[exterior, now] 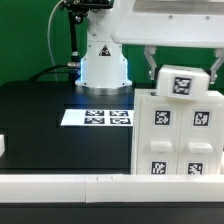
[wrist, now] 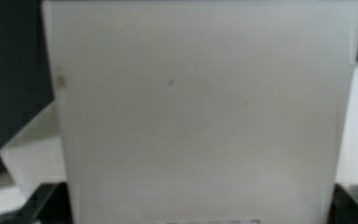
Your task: Assemble cabinet
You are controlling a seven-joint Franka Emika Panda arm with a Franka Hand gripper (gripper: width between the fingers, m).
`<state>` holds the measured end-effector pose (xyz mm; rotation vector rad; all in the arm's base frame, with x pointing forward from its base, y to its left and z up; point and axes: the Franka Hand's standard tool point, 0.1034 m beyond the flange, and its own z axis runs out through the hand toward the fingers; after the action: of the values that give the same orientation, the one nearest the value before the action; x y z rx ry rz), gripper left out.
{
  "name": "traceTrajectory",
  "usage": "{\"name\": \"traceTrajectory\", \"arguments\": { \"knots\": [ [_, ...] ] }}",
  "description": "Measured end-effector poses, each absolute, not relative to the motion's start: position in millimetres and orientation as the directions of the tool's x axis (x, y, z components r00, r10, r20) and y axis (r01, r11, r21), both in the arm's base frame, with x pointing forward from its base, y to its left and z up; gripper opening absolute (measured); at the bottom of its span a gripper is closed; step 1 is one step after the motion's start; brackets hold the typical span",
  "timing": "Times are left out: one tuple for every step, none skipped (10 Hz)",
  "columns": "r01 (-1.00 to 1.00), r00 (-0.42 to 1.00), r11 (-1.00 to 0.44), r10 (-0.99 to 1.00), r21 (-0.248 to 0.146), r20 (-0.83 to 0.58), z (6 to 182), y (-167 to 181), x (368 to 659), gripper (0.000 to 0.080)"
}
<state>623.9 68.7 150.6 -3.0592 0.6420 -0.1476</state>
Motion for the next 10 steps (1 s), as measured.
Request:
{"name": "traceTrajectory", "arguments": {
  "knots": [
    [-0.534, 0.836, -0.843, -0.538, -0.065, 0.112, 150.2, 73.4, 623.4, 0.0555],
    [-0.697, 0.706, -0.711, -0.703, -0.097, 0.086, 150.1, 80.8, 621.6, 0.0555],
    [-0.785, 0.604, -0.605, -0.796, -0.133, 0.051, 150.0, 80.6, 624.5, 0.0555],
    [-0.842, 0.52, -0.514, -0.854, -0.164, 0.008, 150.3, 80.1, 626.7, 0.0555],
    [-0.894, 0.425, -0.417, -0.905, -0.165, -0.012, 150.3, 82.1, 626.6, 0.0555],
    [-0.916, 0.373, -0.364, -0.928, -0.166, -0.024, 150.2, 82.5, 626.6, 0.0555],
    [-0.941, 0.304, -0.295, -0.952, -0.164, -0.037, 150.2, 82.5, 626.6, 0.0555],
    [-0.956, 0.255, -0.245, -0.966, -0.162, -0.046, 150.1, 82.6, 626.6, 0.0555],
    [-0.975, 0.171, -0.159, -0.983, -0.156, -0.067, 149.3, 82.9, 626.2, 0.0555],
    [-0.99, 0.016, 0.0, -0.994, -0.143, -0.109, 148.7, 83.1, 627.2, 0.0555]
  ]
}}
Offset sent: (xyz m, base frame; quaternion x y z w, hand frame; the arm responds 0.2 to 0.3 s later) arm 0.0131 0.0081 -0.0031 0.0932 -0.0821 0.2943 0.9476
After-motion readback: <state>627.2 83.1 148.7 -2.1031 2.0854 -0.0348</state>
